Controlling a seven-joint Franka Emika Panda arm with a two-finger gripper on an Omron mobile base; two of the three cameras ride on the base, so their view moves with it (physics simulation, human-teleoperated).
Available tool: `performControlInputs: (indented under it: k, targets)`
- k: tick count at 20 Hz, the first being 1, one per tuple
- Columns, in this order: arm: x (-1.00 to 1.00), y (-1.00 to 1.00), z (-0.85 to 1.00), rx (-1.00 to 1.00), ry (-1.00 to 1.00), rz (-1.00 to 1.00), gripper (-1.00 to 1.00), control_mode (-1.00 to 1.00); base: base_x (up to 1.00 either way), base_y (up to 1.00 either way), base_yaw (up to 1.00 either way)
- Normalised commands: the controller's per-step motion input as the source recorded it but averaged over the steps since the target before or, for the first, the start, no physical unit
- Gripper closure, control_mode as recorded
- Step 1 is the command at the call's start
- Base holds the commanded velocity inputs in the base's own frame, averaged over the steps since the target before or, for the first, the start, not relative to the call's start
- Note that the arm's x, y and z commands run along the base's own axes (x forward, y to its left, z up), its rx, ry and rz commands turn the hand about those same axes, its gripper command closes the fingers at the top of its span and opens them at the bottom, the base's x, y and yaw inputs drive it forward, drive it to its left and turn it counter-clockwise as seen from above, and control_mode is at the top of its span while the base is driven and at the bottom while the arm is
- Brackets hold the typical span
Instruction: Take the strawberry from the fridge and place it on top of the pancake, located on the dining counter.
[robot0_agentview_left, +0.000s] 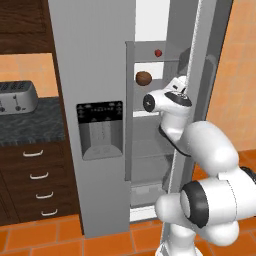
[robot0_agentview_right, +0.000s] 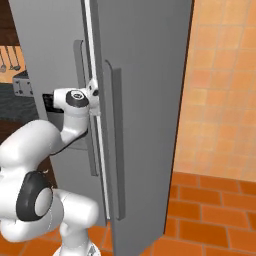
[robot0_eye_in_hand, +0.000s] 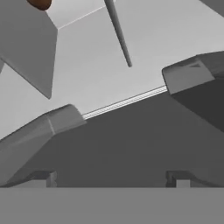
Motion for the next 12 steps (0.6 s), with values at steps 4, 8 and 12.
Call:
performControlInputs:
  k: [4, 8, 12]
  targets:
    - [0.0, -0.72, 0.23, -0.01, 0.06, -0.23, -1.0, -1.0, 0.0, 0.0, 0.0]
    - [-0.01, -0.98, 0.01, 0.01, 0.04, -0.19, -1.0, -1.0, 0.0, 0.0, 0.0]
    - [-0.2, -1.0, 0.0, 0.04, 0.0, -0.28, -1.0, -1.0, 0.0, 0.0, 0.0]
